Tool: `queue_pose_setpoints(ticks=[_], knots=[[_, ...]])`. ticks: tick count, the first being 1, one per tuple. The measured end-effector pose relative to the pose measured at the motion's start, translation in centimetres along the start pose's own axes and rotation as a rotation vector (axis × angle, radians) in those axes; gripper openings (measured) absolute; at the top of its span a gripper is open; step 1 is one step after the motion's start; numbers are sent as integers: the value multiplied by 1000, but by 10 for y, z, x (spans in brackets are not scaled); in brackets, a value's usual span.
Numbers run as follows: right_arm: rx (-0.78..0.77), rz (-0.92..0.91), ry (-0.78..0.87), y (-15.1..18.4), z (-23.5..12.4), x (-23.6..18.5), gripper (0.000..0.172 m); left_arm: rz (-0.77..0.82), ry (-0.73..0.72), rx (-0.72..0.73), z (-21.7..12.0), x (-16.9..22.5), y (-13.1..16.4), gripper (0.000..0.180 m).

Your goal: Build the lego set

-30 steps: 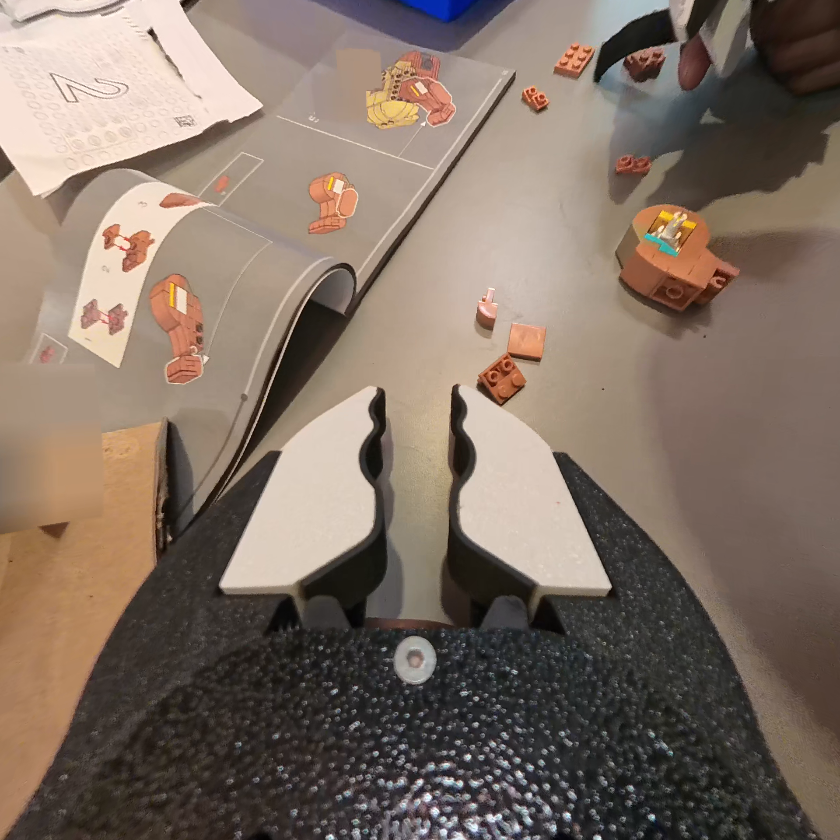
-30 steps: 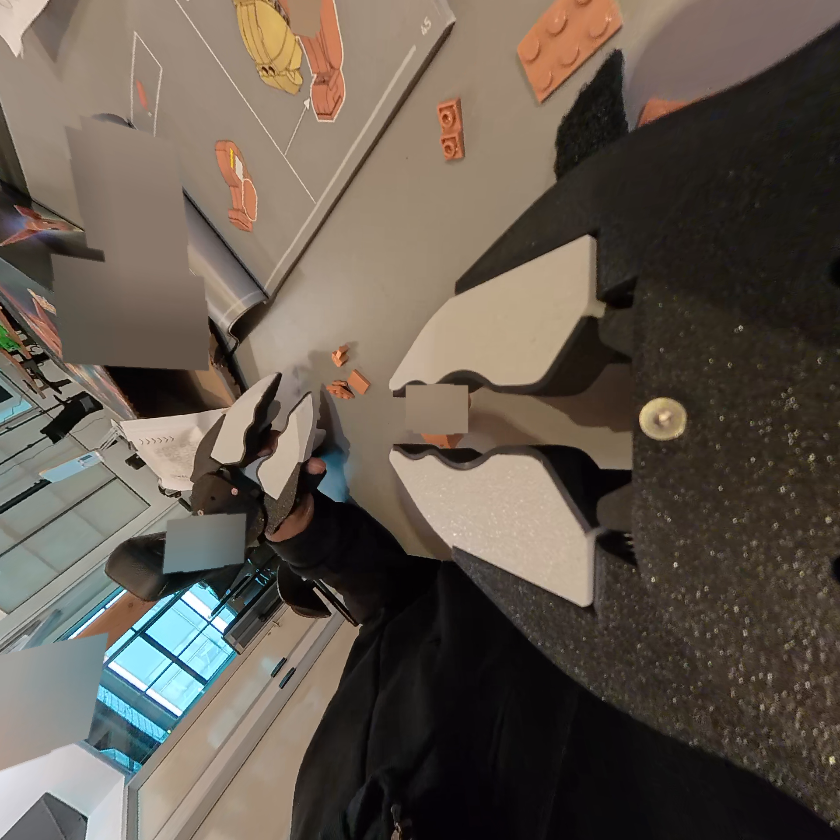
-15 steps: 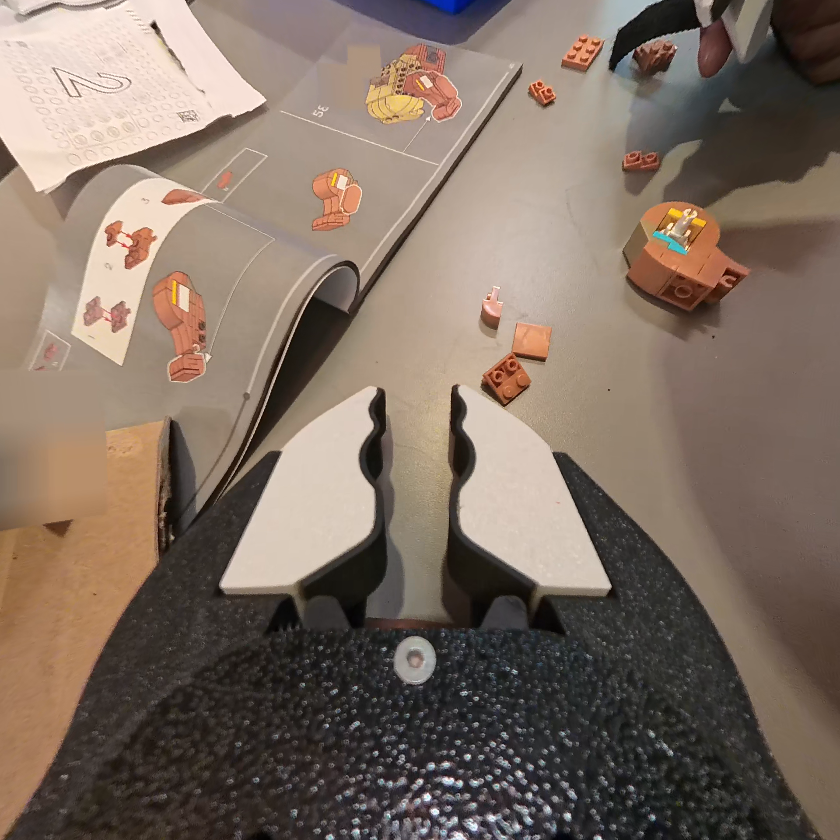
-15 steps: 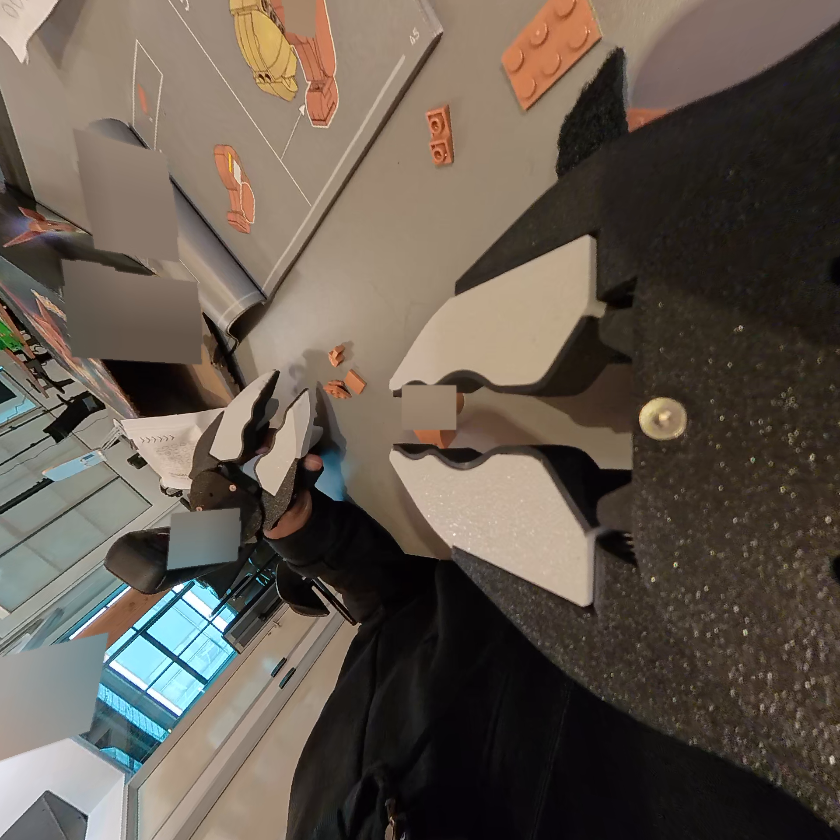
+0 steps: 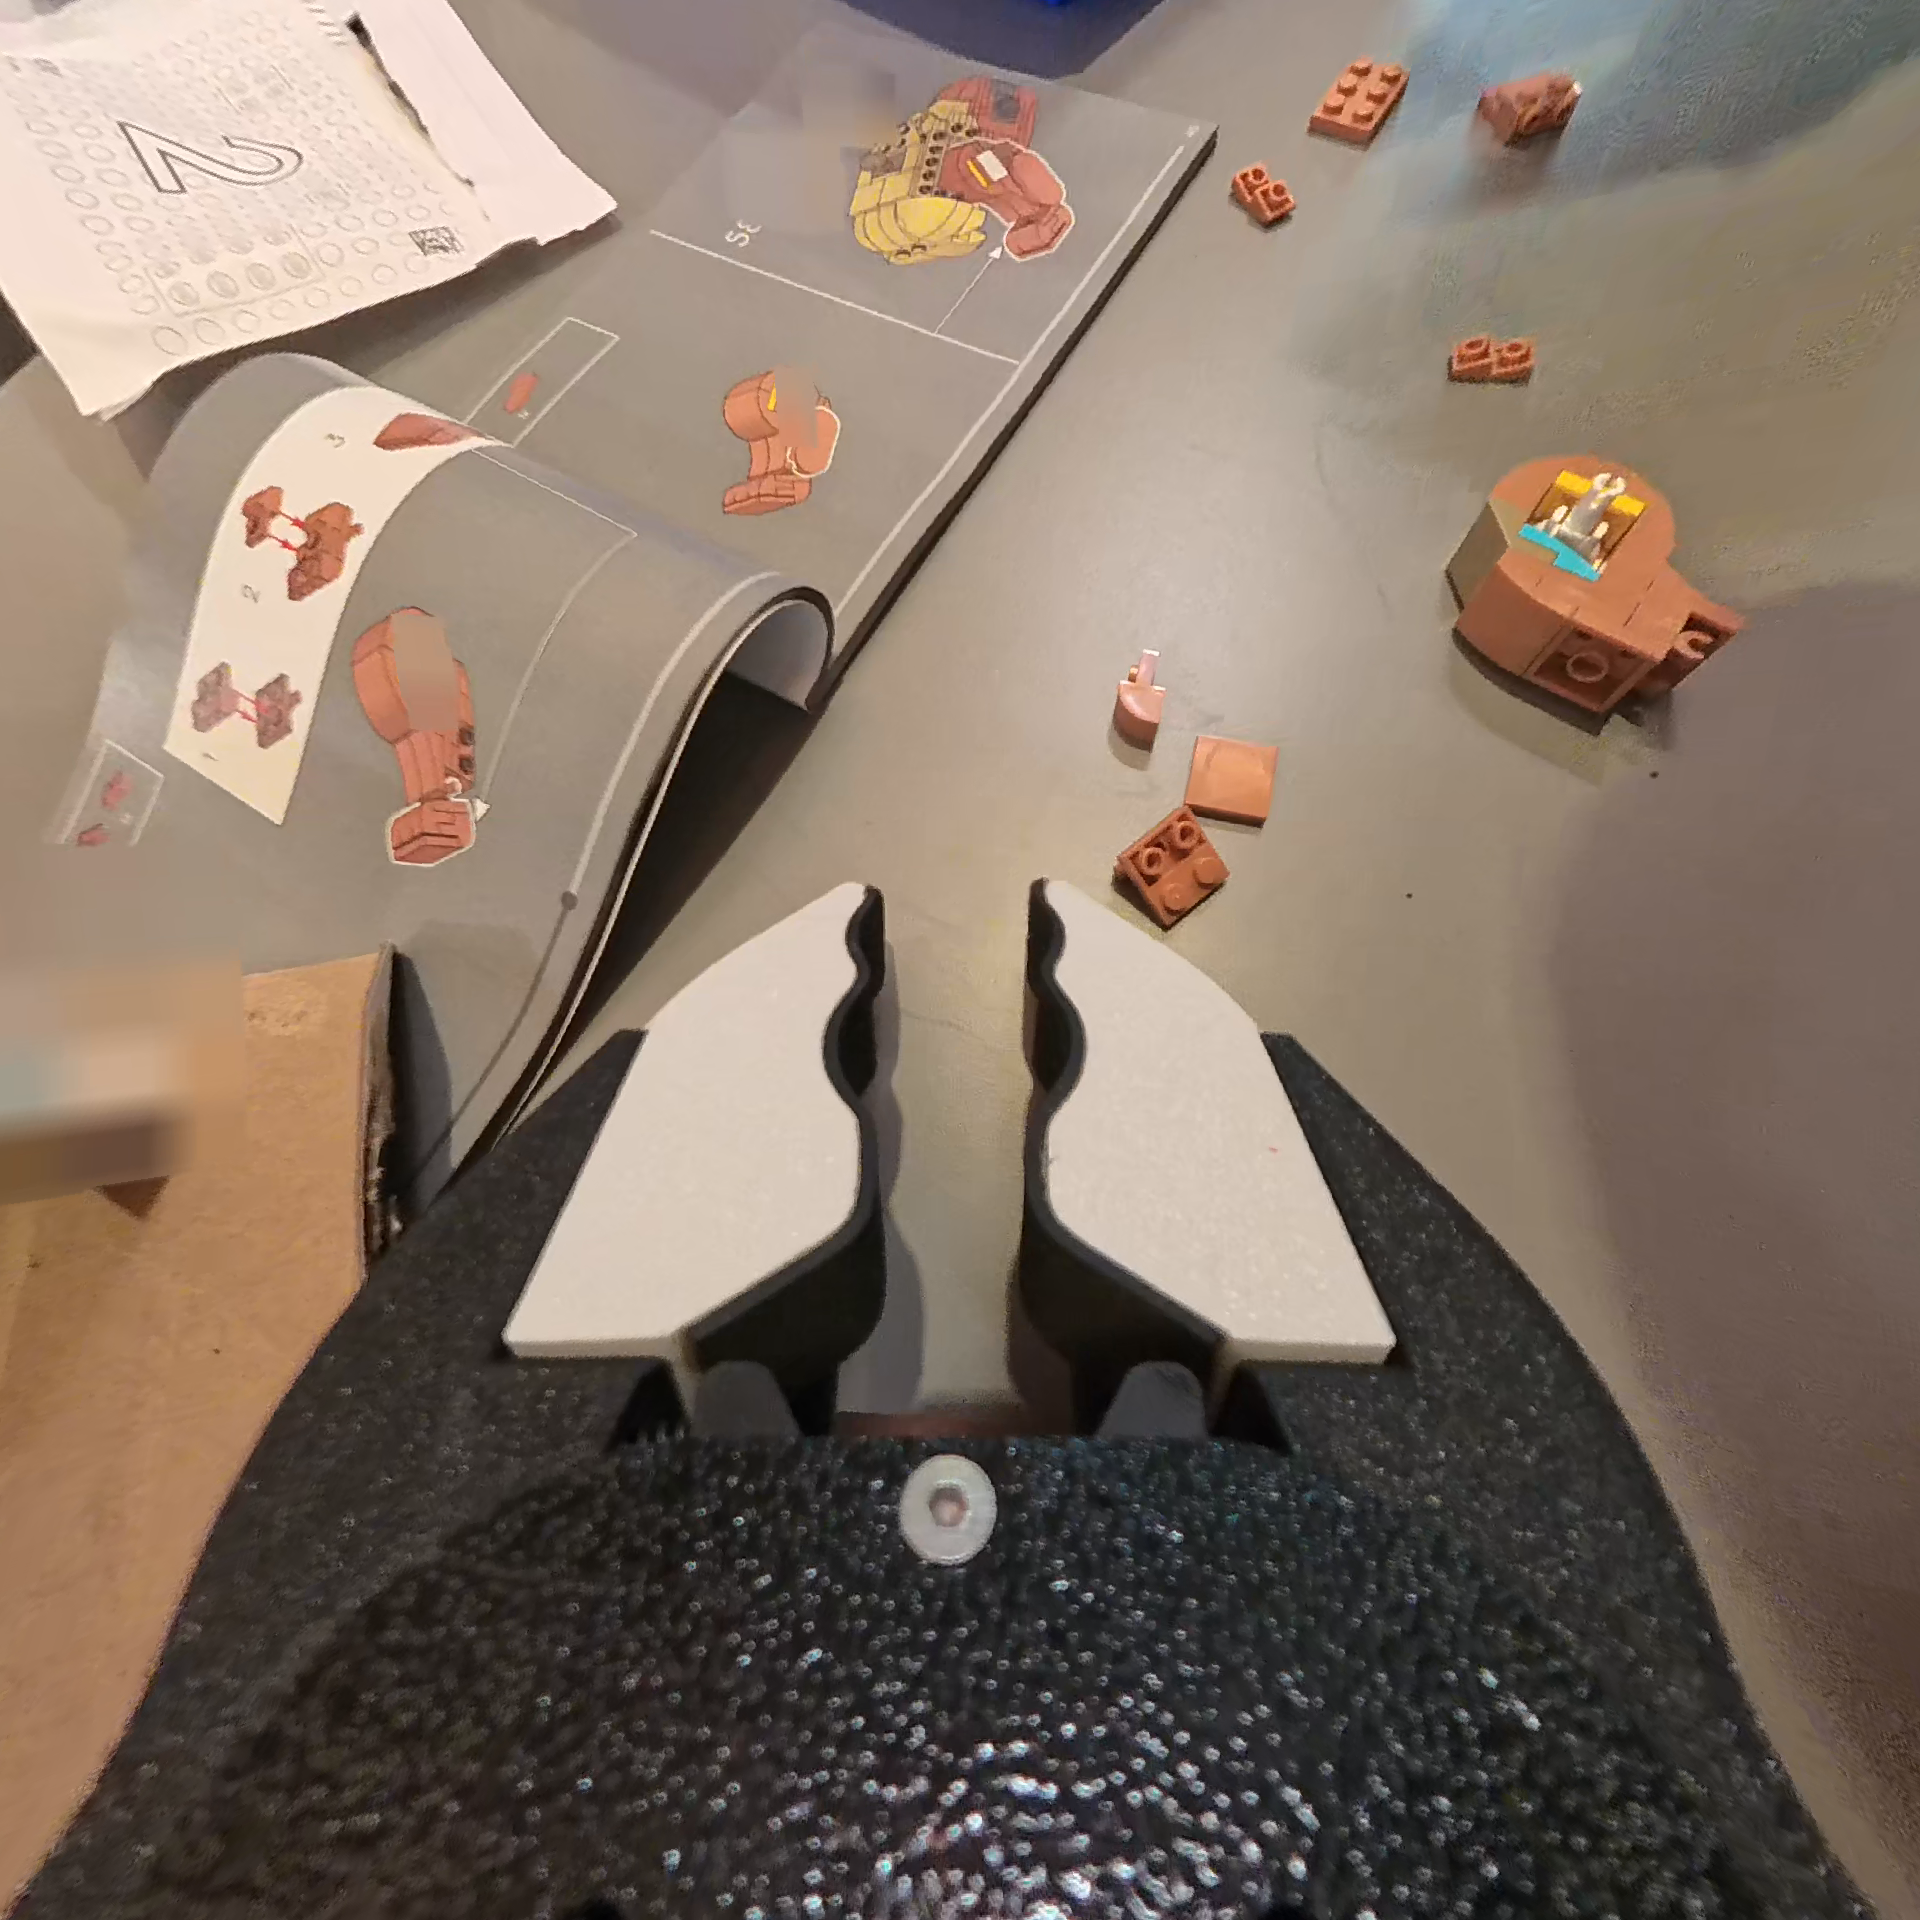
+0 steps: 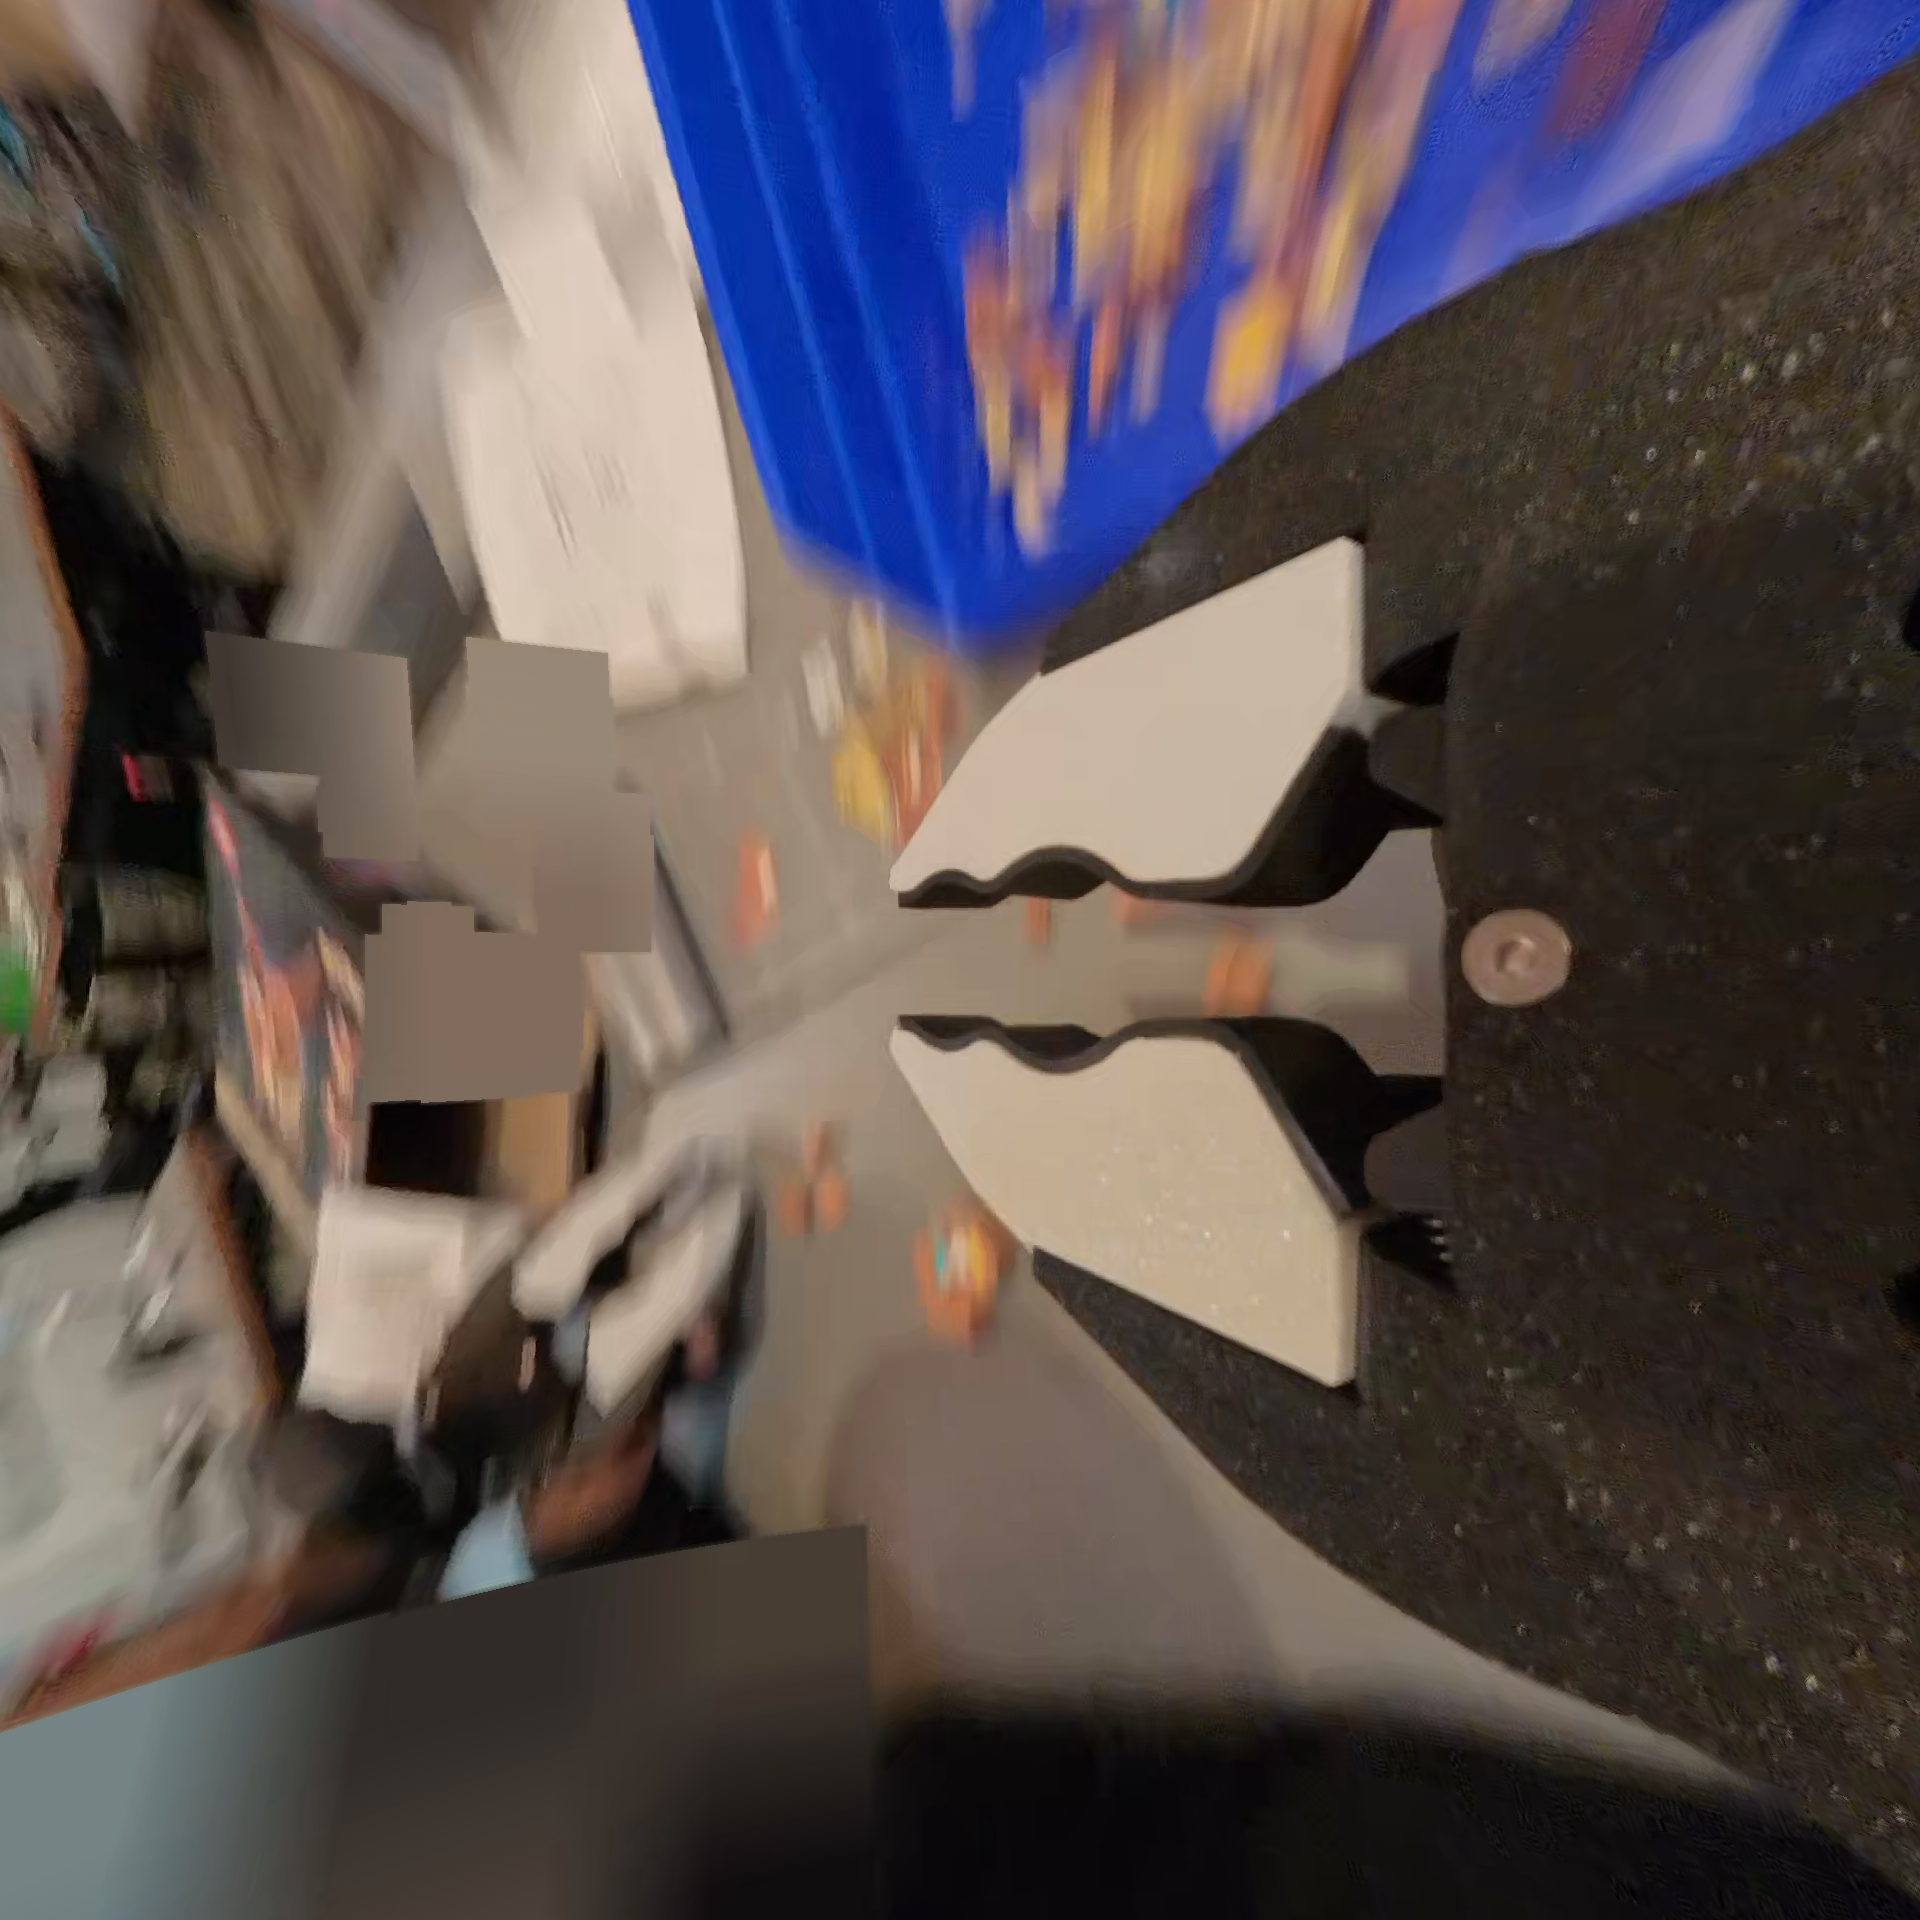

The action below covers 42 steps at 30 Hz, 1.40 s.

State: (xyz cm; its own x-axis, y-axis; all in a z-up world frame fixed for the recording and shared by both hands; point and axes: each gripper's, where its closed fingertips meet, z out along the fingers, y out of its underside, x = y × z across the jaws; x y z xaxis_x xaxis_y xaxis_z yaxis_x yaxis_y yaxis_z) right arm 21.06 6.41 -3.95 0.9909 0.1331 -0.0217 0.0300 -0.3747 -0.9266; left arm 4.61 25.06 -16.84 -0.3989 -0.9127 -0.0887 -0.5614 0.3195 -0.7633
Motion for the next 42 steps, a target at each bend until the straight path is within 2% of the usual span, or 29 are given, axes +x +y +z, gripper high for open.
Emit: queue_pose_setpoints(ticks=[2,3,6,9,12,19,21,24,25,28,30,32,34,36,37,39,42], knots=[[-128,-228,212,-23,-35,70,12,15,-3,7,-1,1,-1,26],[-249,-280,216,-21,-39,97,13,26,-5,5,0,2,-1,25],[-666,-274,2,26,-29,137,16,47,-12,-12,1,4,1,26],[-955,-440,-63,68,-15,170,25,41,-16,-9,1,3,1,26],[-1080,-505,-145,89,-1,178,33,35,-17,-5,0,2,1,25],[-1265,-589,-184,122,2,188,33,36,-3,-5,0,4,0,25],[-1291,-597,-192,128,4,188,30,40,-3,-3,0,4,0,25],[-1314,-612,-161,134,7,194,12,46,-6,-4,0,4,0,26],[-1317,-610,-154,134,7,195,12,47,-7,-4,0,4,0,26],[-1278,-597,-134,129,8,194,11,46,-10,-1,0,4,0,26],[-1175,-531,-106,113,7,188,11,49,-12,0,0,4,0,26],[-929,-361,-130,80,10,165,11,56,-14,-1,0,5,0,26],[-547,-118,-246,29,9,127,10,65,-18,0,-1,5,0,26],[-203,63,-371,-19,-8,96,10,72,-21,-1,0,6,0,26],[-98,109,-399,-31,-17,87,10,75,-22,-2,0,6,0,26],[-14,145,-393,-35,-26,72,10,78,-25,-1,-1,6,0,26],[-48,152,-374,-26,-17,36,10,79,-34,4,-1,6,-1,26]])
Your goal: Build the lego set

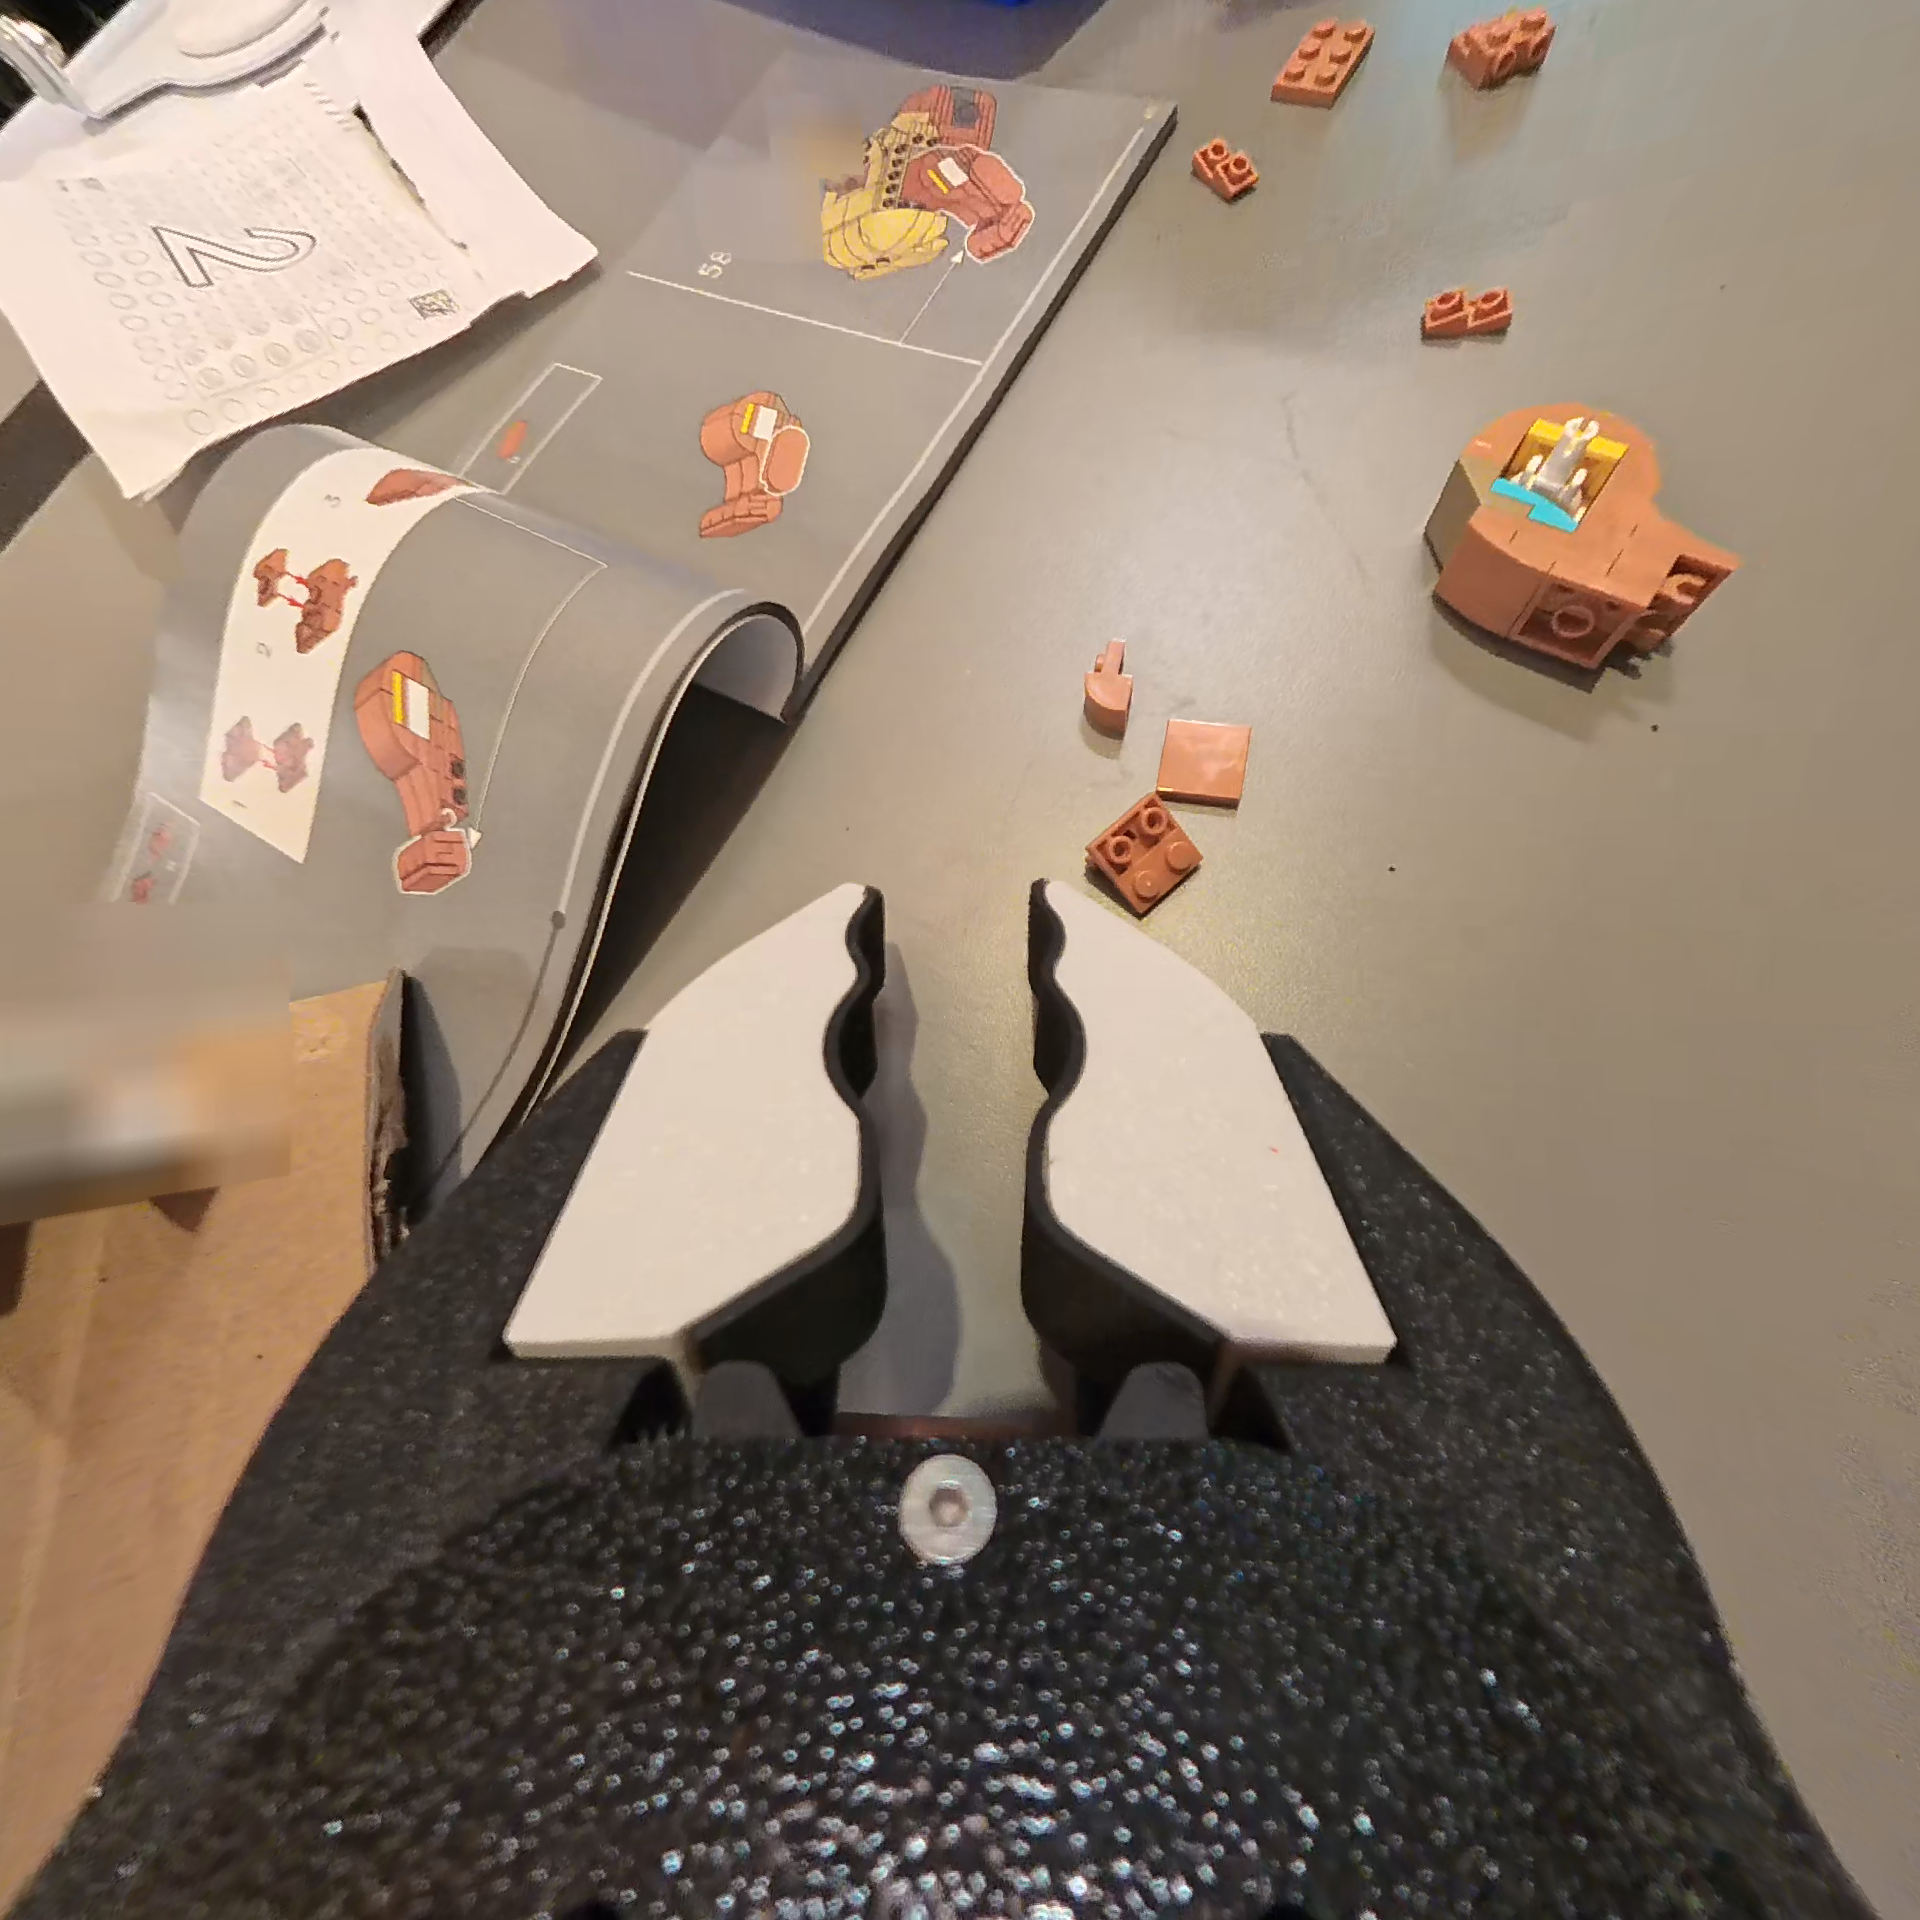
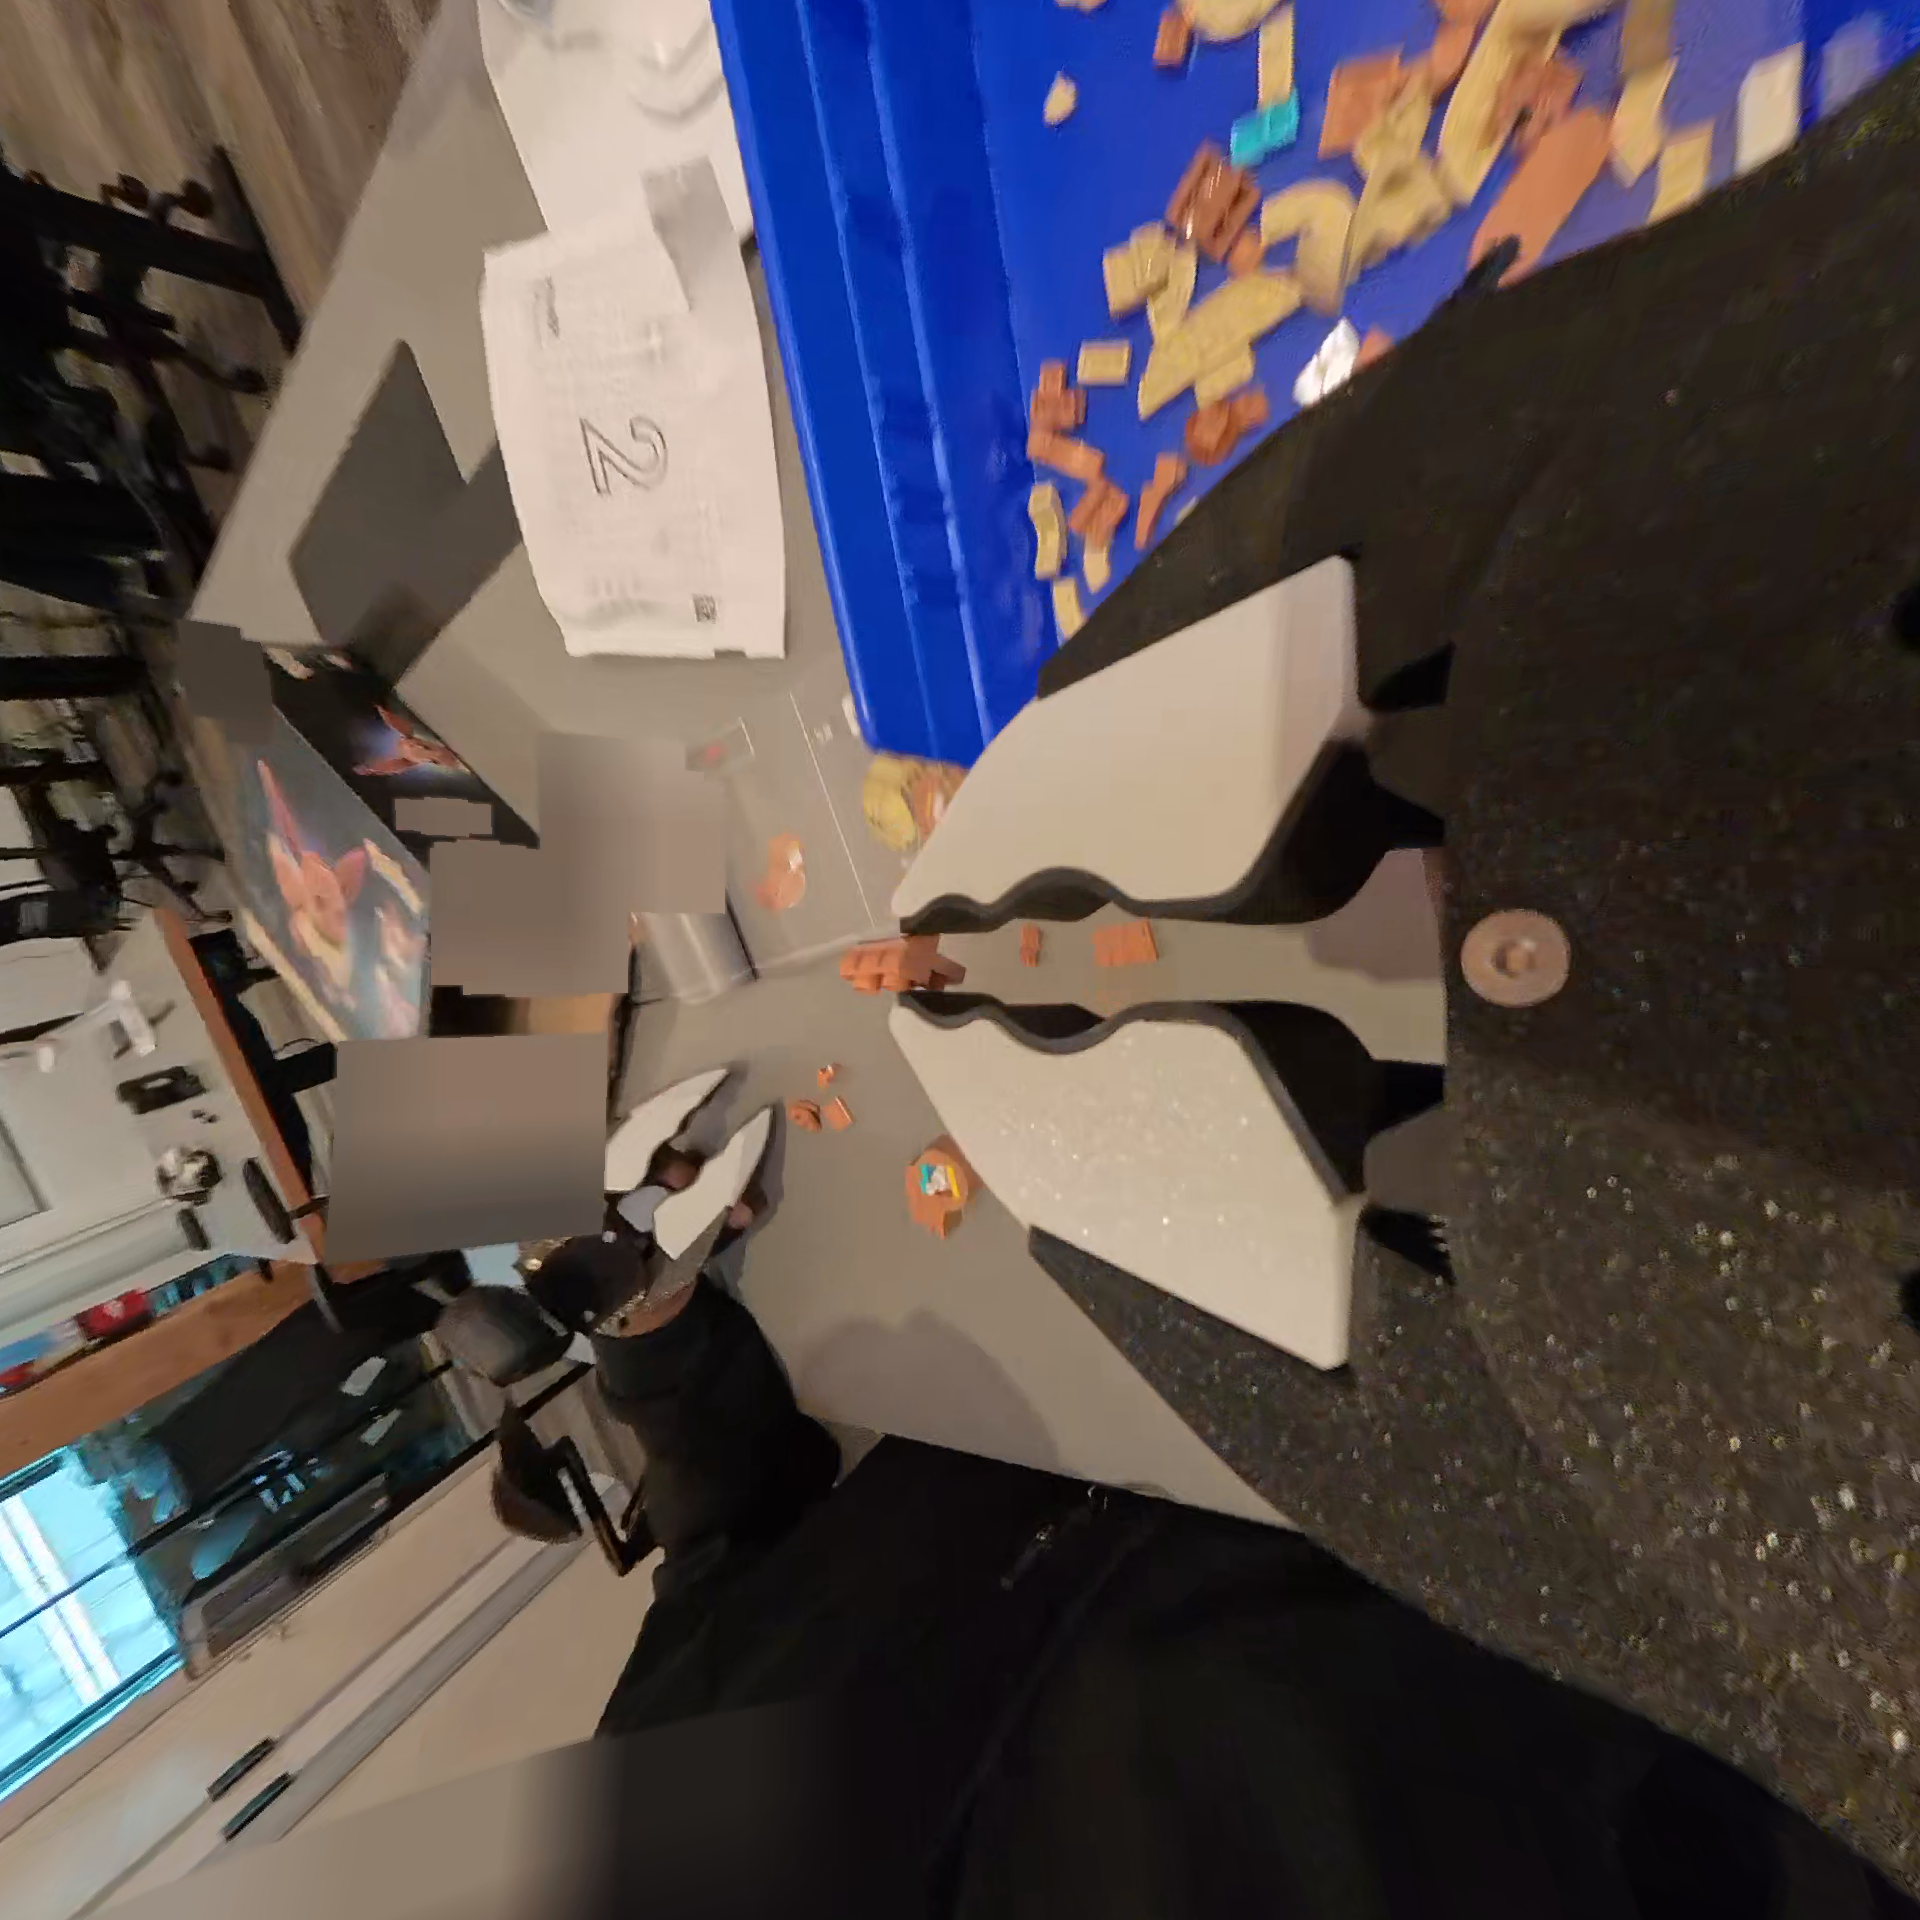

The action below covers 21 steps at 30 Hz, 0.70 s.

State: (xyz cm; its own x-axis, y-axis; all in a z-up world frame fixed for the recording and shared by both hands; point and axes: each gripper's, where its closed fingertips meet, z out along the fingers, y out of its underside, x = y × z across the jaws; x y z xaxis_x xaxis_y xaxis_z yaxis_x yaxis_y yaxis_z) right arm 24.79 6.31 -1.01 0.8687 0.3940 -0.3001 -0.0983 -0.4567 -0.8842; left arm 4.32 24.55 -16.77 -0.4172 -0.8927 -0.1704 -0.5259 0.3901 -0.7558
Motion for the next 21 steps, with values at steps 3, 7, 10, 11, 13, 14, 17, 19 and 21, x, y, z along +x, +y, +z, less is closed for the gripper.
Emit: queue_pose_setpoints(ticks=[3,7,10,11,13,14,17,19,21], knots=[[-143,-26,-57,24,61,-41,10,4,-8,-3,0,0,0,26],[-421,-173,-171,70,156,-81,10,26,-15,-15,2,1,1,26],[-519,-184,-227,88,202,-84,10,36,-10,-11,1,3,1,26],[-540,-164,-249,92,211,-84,10,35,-9,-11,1,3,2,26],[-589,-148,-254,102,222,-80,10,39,-9,-9,0,3,2,26],[-599,-145,-236,105,225,-75,10,45,-6,-7,-1,4,2,26],[-610,-116,-221,111,228,-70,11,60,4,-2,-1,7,2,26],[-611,-105,-216,115,227,-67,11,54,18,-4,-1,8,2,26],[-605,-96,-212,116,225,-65,11,50,33,-6,-1,9,2,27]])
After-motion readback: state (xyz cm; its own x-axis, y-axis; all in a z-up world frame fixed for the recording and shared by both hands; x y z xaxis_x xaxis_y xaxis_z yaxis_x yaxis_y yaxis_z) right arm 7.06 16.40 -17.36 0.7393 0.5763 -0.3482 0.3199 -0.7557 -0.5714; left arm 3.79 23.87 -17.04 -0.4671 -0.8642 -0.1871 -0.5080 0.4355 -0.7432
